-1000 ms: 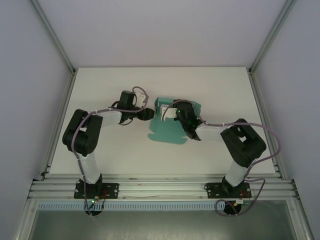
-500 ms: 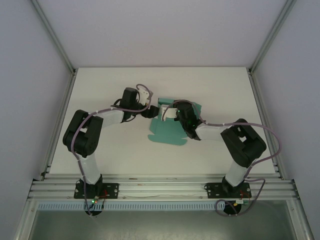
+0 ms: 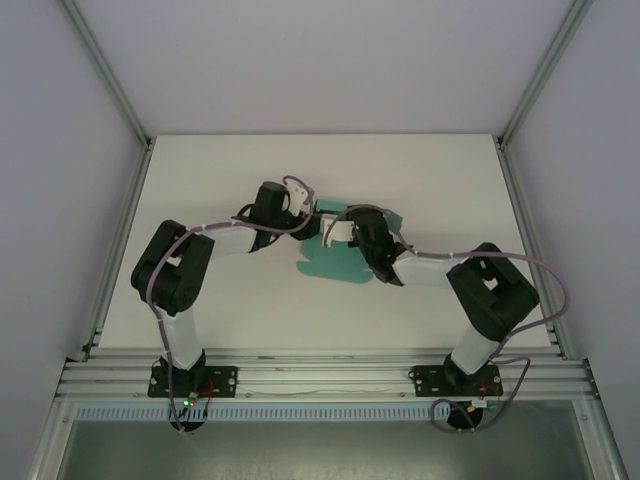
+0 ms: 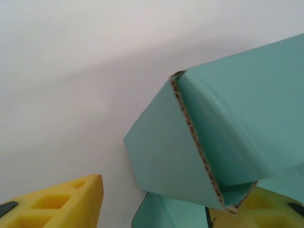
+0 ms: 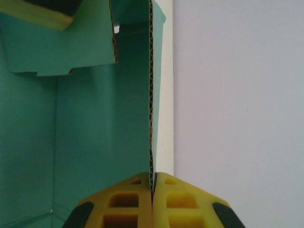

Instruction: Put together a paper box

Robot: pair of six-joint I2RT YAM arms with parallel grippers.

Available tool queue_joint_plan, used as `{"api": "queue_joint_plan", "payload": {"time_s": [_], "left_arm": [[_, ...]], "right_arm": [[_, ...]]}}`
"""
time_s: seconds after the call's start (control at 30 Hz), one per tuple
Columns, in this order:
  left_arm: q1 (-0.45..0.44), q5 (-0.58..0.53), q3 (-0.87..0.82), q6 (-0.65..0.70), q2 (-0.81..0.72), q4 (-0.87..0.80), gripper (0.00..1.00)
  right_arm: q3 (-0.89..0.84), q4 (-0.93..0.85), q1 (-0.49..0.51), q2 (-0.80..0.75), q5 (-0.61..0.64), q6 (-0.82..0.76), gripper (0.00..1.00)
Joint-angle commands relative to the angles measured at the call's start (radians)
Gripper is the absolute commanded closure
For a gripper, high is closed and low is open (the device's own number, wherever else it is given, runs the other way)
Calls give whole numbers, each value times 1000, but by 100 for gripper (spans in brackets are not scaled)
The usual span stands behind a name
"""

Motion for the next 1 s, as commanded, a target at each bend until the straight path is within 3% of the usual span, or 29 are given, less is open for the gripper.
{"api": "queue_joint_plan", "payload": {"time_s": [0.0, 0.23, 0.57, 0.77, 0.97], "left_arm": [[-10, -71, -10, 23, 12, 113, 46], [-20, -82, 42, 13, 38, 113, 55], [-40, -65, 96, -20, 87, 139, 59], [-53, -103, 123, -69, 104, 152, 71], [-87, -213, 148, -76, 116, 148, 87]], "right_arm": [[-22, -79, 19, -14, -10, 63, 100], [47, -245, 20, 11, -36, 111, 100], [133, -429, 7, 10, -118, 203, 100], [166, -482, -9, 5, -158, 212, 100], [215, -538, -14, 3, -173, 241, 100]]}}
